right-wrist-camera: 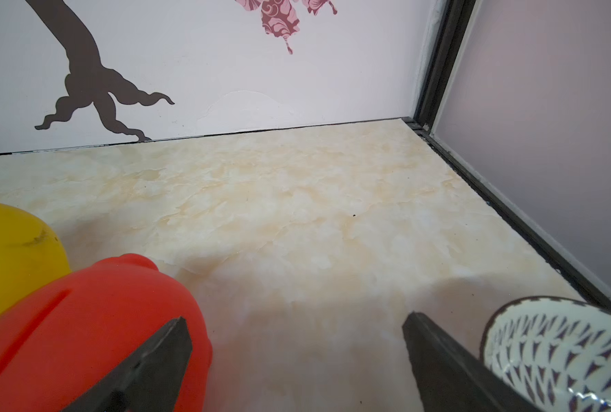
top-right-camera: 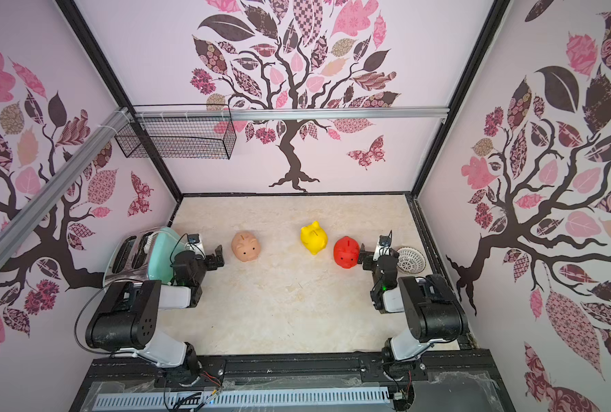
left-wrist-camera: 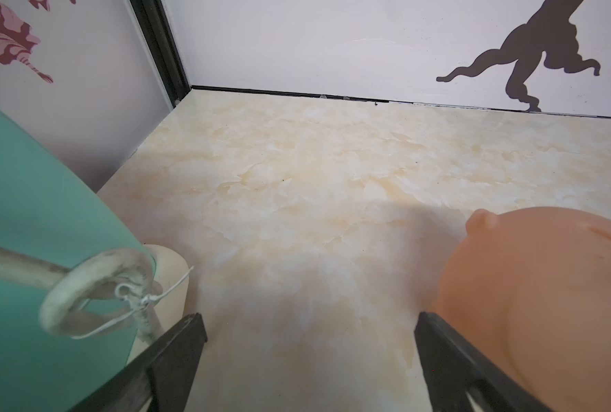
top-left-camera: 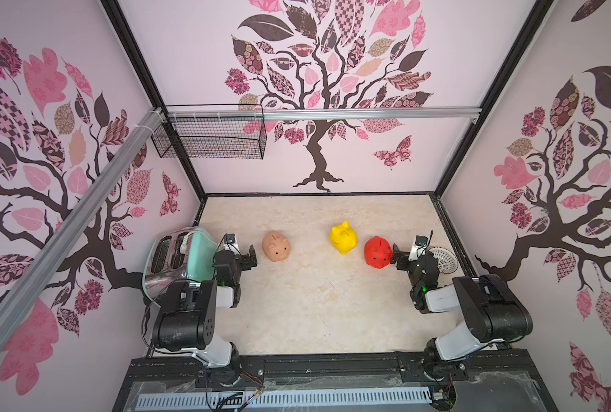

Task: Open piggy banks
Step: Move the piggy bank to the center of the board.

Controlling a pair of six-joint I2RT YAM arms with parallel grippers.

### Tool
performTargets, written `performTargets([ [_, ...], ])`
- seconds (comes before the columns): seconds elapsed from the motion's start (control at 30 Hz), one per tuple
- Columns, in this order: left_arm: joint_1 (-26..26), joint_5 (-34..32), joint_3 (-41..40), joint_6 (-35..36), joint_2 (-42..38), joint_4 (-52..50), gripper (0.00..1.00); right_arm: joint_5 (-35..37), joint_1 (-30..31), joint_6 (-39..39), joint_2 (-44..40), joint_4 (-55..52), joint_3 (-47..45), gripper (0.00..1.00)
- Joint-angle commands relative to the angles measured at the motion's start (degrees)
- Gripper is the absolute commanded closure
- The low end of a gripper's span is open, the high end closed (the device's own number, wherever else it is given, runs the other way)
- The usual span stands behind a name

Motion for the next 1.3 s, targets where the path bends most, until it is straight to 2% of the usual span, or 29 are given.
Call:
performTargets([
  [0.0,-0.06,-0.18,0.62,0.26,-0.72,0.22,0.02,-0.15,-0.17,0.15,-0.65,-0.34,0.83,0.0],
  [0.43,1.43,2.68,0.26,-0.11,-0.67,1.1,0.02,-0.25,-0.17,0.15,-0.57,-0.38,0.85,0.0],
  [1.13,1.26,2.25,-0.42,-0.06,-0.98,2.28,0.02,-1.48,-0.12,-0.29,-1.56,1.39,-0.73,0.0],
  [1.27,1.3,-0.19,-2.22,-1.1,-2.51,4.25,0.02,-1.78,-0.08,-0.63,-2.74,3.29,-2.0,0.0],
])
